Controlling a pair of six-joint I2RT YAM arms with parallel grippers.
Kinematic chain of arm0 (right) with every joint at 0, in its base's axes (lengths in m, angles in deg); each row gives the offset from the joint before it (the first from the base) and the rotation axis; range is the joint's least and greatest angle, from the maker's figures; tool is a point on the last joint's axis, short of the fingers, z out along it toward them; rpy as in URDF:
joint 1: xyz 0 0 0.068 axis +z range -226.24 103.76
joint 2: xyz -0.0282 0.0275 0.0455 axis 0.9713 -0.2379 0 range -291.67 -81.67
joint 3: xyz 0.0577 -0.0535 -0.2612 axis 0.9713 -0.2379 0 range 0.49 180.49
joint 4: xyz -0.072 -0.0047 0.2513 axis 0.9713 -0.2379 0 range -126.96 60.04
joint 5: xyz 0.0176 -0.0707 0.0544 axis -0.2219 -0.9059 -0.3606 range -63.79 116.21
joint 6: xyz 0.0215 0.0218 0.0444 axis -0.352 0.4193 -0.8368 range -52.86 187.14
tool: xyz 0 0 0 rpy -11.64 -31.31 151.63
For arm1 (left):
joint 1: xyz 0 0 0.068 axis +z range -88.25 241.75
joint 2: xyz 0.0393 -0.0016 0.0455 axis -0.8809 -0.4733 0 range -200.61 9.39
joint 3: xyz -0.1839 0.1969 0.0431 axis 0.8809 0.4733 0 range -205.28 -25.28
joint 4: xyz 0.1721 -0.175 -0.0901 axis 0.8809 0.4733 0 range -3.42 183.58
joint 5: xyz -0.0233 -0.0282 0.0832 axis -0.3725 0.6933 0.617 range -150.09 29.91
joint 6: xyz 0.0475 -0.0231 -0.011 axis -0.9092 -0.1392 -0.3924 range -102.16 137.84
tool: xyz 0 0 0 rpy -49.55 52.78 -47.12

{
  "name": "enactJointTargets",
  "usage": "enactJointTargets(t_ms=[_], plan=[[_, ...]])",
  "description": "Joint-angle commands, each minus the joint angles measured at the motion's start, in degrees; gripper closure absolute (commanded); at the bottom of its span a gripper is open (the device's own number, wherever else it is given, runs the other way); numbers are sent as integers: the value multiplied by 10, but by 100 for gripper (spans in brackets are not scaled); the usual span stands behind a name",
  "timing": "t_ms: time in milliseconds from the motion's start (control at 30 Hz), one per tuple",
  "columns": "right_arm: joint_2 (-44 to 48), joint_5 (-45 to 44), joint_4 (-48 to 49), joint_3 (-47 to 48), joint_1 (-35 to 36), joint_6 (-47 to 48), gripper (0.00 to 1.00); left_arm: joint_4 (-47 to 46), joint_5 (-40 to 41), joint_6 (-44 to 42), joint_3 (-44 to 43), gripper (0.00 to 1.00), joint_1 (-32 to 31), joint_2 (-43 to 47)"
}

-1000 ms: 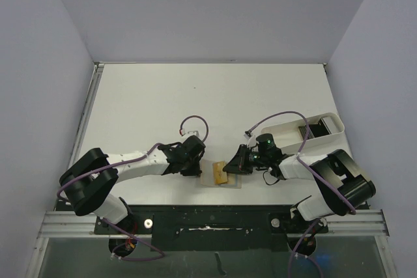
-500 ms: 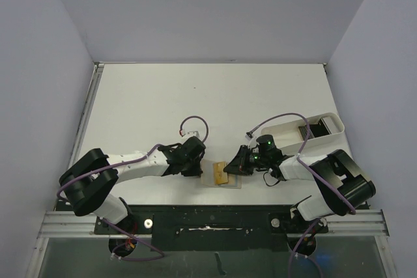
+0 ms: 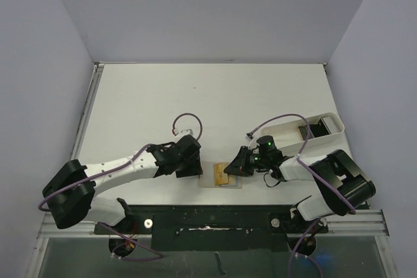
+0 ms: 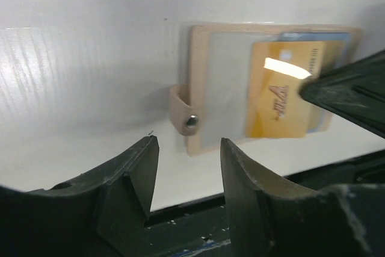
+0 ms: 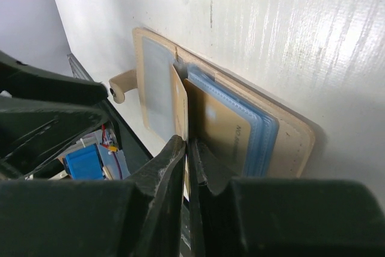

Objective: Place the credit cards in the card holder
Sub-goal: Insert the credit card into the card holder.

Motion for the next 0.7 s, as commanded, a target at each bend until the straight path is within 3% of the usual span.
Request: enactJointTargets(t_ms=[0, 267, 367, 667], plan=[[-6, -3, 24, -3, 6, 6, 93, -36, -25, 12, -11, 54, 1, 47], [-3, -7, 26, -3, 7, 4, 92, -111, -59, 14, 61, 56, 18, 22], [3, -11, 29, -4, 9, 2, 92, -132, -70, 14, 76, 61, 19, 8], [16, -25, 38, -5, 10, -10, 94, -171, -100, 23, 90, 90, 18, -8]])
